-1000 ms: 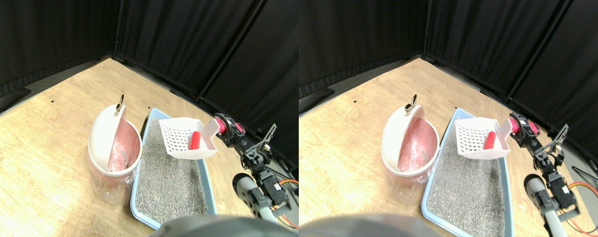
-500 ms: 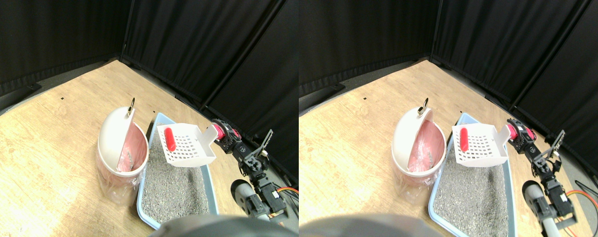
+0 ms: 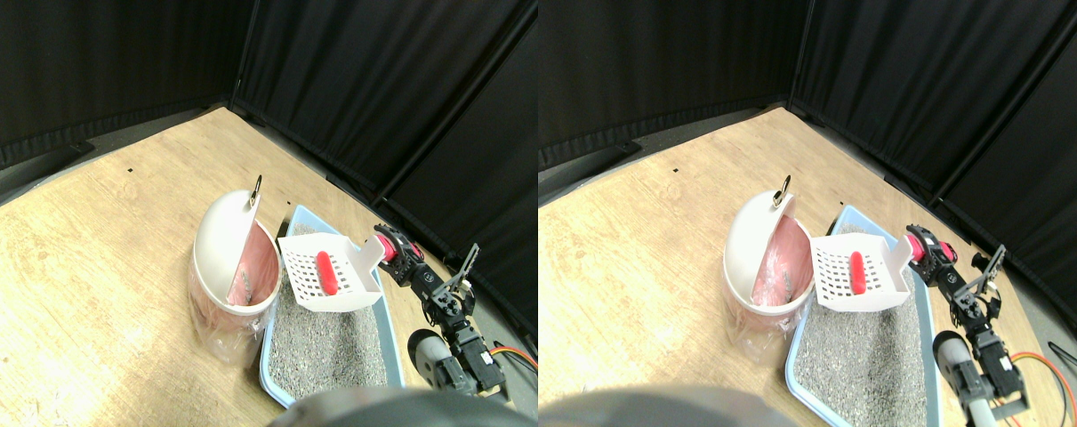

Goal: Scoop (unimanual)

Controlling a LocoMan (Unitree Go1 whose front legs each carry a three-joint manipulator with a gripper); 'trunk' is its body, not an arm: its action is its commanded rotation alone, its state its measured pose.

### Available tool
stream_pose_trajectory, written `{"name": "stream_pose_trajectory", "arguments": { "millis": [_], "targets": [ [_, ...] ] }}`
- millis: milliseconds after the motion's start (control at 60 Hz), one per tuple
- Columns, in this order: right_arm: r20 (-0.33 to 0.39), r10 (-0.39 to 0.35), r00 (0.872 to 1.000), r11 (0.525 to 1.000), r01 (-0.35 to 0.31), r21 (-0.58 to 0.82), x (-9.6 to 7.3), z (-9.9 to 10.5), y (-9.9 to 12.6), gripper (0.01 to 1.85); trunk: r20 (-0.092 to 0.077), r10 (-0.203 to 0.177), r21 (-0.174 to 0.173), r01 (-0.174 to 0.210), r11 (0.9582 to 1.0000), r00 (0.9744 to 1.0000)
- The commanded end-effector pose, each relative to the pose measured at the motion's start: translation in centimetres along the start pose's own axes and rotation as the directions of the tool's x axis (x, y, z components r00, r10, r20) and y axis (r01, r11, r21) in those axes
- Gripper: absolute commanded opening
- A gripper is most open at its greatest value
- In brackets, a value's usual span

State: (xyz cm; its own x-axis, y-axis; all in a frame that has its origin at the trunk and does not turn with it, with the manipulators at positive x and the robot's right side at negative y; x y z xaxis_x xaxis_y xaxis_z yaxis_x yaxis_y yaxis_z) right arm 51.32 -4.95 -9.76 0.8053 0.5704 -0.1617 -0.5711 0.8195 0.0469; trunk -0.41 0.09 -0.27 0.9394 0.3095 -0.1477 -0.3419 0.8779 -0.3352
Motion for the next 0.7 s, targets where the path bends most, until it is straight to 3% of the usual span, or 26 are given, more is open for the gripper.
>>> {"name": "stream_pose_trajectory", "arguments": {
  "millis": [17,233,367,433,700],
  "targets": [
    [0.04,0.01,0.999,1.0,-0.009,-0.025,0.2,1.3,0.8,0.05,-0.014,0.013,0.002,-0.013,0.9999,0.9998],
    [-0.007,-0.044,0.999,0.993,0.043,-0.111,0.2,1.9,1.1,0.05,-0.015,0.012,0.001,-0.012,0.9999,0.9998],
    [0.009,-0.03,1.0,0.987,0.031,-0.16,0.4,2.2,1.0,0.05,-0.015,0.009,0.002,-0.009,1.0,0.9998],
    [0.008,-0.055,0.998,0.982,0.055,-0.18,0.4,2.4,1.1,0.05,-0.015,0.009,0.002,-0.009,1.0,0.9998],
    [0.015,-0.02,1.0,0.971,0.023,-0.24,0.7,2.7,0.6,0.05,-0.015,0.004,0.003,-0.004,1.0,0.9999]
  ]
}}
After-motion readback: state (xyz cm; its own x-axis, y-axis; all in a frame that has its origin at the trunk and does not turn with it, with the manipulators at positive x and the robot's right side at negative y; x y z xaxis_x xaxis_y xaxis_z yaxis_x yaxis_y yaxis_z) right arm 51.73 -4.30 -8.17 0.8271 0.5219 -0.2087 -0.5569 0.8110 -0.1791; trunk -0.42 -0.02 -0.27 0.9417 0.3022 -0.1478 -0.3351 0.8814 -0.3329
